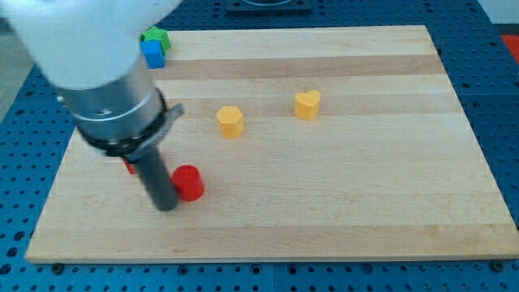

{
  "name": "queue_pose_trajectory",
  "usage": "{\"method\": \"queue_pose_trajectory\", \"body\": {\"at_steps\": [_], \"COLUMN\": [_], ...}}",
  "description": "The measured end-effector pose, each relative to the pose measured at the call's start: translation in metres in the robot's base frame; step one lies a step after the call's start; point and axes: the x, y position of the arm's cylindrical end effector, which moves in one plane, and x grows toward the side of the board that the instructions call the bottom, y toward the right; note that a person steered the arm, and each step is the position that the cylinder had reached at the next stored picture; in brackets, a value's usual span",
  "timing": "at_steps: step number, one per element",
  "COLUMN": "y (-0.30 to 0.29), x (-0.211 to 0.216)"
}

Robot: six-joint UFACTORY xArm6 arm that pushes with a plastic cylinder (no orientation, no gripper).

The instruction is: Place the red circle close to the bottom right of the yellow hexagon

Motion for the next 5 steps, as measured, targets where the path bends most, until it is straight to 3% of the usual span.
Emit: {"method": "queue_pose_trajectory", "body": {"at_steps": [3, 4, 5], "y": [0.063, 0.063, 0.033], "x": [-0.071, -0.069, -0.013]}}
